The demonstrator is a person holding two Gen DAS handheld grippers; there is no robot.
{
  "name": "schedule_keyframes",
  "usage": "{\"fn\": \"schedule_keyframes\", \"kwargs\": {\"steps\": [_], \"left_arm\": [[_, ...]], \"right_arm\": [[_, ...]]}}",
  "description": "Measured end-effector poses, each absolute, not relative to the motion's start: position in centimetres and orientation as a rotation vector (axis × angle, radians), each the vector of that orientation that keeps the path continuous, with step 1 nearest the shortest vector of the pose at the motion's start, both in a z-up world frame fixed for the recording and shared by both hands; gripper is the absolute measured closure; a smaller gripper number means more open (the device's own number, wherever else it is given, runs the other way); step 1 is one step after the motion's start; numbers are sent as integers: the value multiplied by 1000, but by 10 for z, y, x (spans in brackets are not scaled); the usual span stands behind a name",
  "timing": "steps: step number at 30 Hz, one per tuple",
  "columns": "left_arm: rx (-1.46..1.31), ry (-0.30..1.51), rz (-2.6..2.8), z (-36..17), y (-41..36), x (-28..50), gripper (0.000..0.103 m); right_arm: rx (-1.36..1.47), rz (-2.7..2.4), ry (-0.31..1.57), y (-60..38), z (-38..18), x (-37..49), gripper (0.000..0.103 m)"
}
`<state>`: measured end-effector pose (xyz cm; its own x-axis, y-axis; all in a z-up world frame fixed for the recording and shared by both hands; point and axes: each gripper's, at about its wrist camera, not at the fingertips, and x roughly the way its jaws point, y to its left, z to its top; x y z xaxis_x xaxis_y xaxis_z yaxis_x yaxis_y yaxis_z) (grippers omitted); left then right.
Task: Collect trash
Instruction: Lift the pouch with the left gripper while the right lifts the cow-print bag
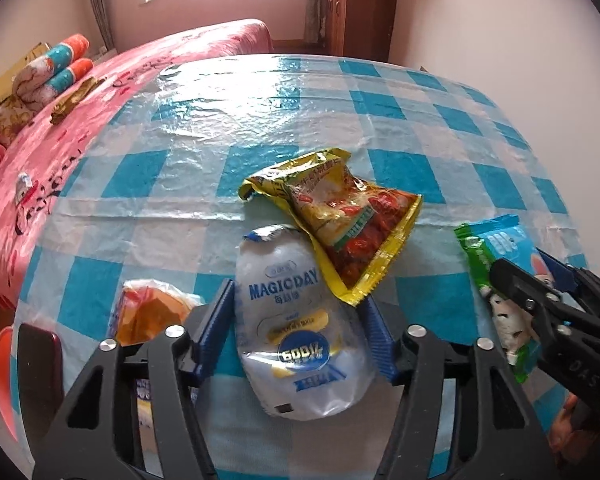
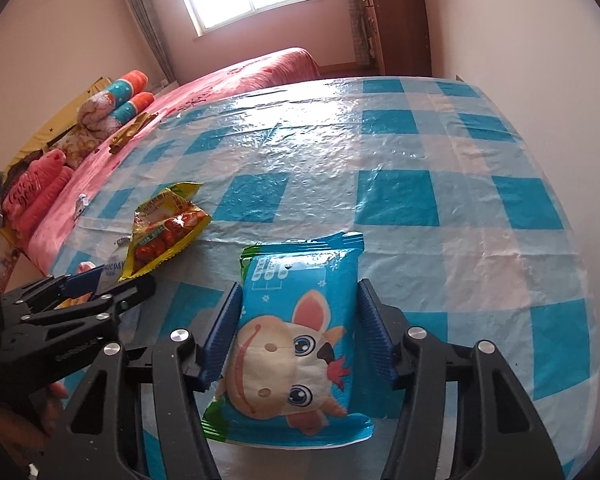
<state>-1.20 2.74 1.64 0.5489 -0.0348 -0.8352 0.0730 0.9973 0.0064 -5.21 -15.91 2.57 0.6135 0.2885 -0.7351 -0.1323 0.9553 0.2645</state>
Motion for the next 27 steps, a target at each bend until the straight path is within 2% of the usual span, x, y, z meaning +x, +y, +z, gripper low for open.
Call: {"fn": "schedule_keyframes", "kwargs": {"steps": [4,10,14,27], "left_arm": [[38,1007,-74,17,31,-18,43],[10,1015,-104,27,38,-32,43],[2,997,-128,40,44,-41,43],[-43,926,-262,59,67,-65,43]], "right_arm": [[205,257,878,-159,25,-51,43],[234,316,875,-162,24,-48,30],[206,316,879,-158,25,-46,27],[54,272,901,-139,23,-47,26]]}}
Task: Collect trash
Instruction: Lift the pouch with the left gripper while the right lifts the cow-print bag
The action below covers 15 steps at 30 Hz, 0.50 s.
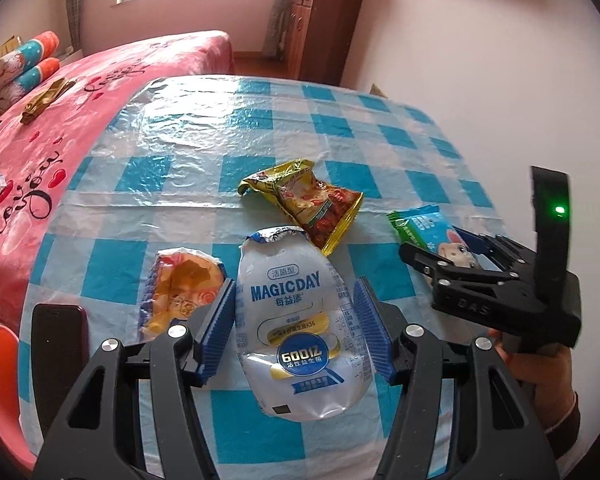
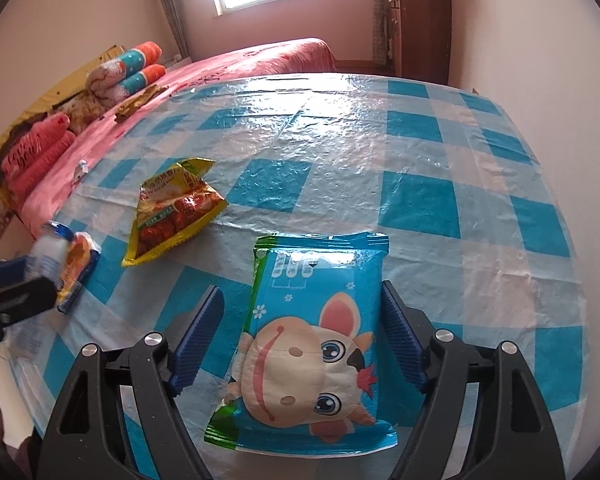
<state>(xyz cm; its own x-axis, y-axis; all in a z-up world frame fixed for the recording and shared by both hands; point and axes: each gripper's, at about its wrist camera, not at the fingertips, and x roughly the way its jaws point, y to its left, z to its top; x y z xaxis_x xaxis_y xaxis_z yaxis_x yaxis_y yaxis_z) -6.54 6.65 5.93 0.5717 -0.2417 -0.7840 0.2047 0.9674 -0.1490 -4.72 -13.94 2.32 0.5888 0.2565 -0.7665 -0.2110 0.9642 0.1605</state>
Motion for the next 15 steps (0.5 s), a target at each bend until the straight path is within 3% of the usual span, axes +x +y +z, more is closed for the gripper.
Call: {"fn": "schedule_keyframes", "kwargs": {"steps": [7,12,15], "left_arm": [[-67,901,-295,60,88,-75,43],[-77,892,-312,57,98,-83,43],[-89,889,-324,56,105,-85,43]], "right_arm": [[-27,193,904,-132,22,-47,39],[-45,179,903,-131,22,-48,41],[-54,182,897,-130,23,-49,48]]}}
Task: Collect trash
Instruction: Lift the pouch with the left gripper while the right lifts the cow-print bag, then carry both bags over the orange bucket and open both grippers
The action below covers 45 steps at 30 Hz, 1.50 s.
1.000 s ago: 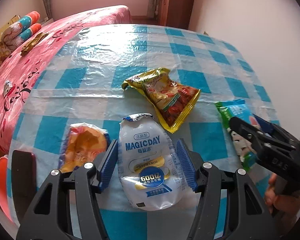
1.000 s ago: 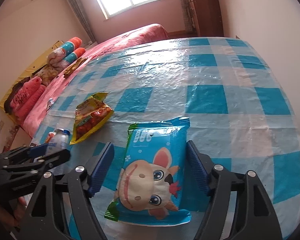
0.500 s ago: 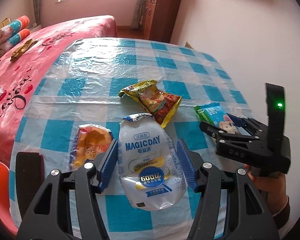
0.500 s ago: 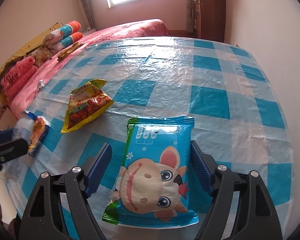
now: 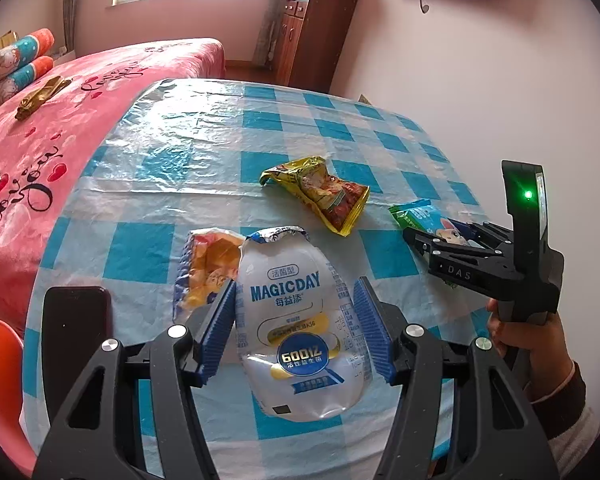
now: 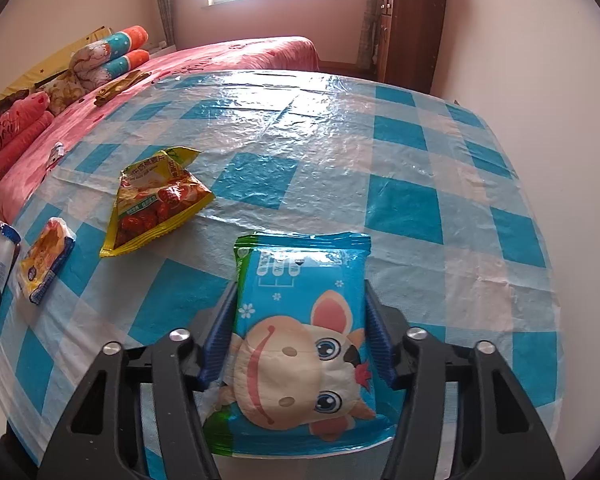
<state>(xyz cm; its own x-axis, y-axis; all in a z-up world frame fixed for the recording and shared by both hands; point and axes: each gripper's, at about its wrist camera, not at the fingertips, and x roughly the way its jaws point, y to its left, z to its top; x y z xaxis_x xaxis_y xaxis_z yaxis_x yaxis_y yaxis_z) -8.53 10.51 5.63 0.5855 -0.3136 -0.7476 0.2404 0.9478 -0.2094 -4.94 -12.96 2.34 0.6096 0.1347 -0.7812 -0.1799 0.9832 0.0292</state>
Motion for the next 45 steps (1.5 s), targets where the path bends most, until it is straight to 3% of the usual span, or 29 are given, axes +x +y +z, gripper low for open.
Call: {"fn": "schedule_keyframes", "kwargs": {"steps": [7,28,45], "left_arm": [[-98,876,-350,57,114,-93,43],[-150,813,-396,67,142,-116,43],[-212,735,-317,82,193,-132,43]], "right_arm": [[-62,151,888,-130,24,-53,55],[113,173,871,-127,50,-82,60],[92,411,832,-42,101,-91,60]]}}
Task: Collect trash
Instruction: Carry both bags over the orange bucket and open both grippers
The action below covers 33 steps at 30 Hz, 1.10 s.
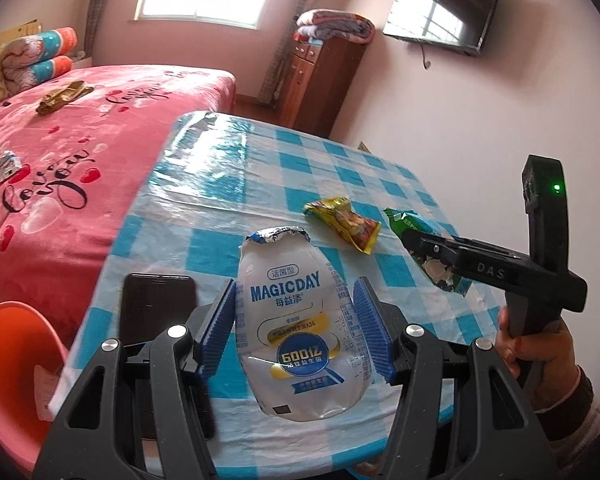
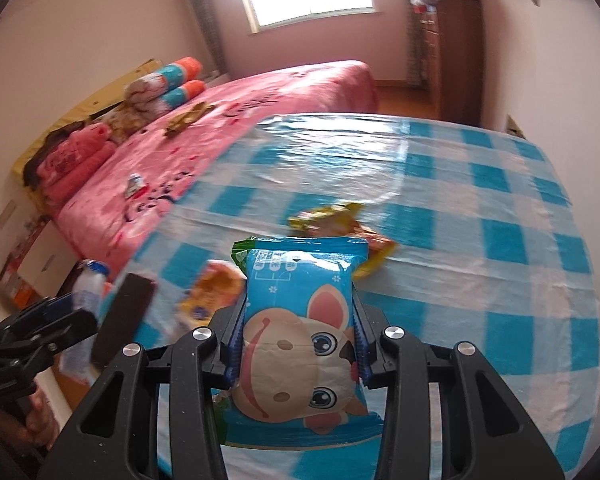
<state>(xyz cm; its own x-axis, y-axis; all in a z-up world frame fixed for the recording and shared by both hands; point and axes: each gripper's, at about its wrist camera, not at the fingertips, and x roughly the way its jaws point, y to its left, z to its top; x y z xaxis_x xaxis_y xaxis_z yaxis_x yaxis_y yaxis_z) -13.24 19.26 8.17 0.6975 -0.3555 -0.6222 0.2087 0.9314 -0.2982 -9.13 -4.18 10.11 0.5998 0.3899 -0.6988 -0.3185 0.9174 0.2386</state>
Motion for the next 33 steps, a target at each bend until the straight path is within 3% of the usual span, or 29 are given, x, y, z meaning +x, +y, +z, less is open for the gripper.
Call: {"fn": "schedule_keyframes", "kwargs": {"steps": [17,33], "left_arm": [[-315,696,-8,74,309,-171,43],[-492,764,351,2,445,-212,43]], "right_arm": [[-59,824,868,131,123,-103,60],[-242,1108,942,306,102,-135,60]]}}
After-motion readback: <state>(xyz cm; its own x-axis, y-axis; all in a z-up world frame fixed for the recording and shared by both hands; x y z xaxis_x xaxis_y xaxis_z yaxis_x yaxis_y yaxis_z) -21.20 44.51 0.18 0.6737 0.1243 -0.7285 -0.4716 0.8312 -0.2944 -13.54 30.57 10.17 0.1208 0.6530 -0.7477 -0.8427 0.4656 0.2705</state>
